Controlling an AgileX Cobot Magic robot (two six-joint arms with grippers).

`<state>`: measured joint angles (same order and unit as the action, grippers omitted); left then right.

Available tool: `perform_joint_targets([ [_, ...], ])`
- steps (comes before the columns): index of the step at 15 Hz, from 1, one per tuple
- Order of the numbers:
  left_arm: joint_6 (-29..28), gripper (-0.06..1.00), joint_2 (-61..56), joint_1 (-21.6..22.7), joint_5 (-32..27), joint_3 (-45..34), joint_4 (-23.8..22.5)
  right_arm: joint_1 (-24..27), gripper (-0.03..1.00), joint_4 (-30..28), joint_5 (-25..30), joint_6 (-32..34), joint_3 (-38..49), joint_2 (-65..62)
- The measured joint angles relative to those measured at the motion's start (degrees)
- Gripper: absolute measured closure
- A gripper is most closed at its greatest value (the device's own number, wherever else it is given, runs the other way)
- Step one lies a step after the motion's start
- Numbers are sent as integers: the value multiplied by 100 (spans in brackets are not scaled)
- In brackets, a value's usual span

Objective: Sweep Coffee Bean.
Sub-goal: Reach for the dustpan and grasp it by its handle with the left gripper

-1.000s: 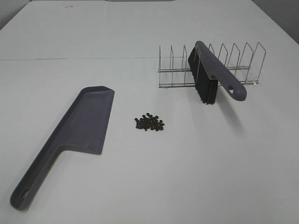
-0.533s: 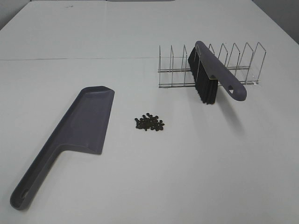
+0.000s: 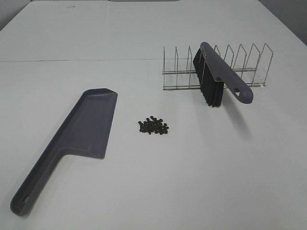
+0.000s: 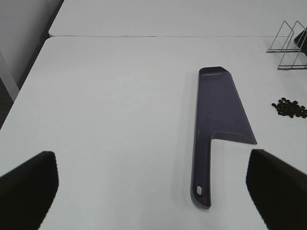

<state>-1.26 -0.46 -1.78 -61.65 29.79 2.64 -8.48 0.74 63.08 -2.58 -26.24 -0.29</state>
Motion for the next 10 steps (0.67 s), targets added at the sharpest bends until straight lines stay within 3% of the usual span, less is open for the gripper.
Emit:
perform_joint_targets([
  [10, 0, -5, 0, 0, 0, 0, 6, 0, 27, 0, 0, 0, 0, 0],
])
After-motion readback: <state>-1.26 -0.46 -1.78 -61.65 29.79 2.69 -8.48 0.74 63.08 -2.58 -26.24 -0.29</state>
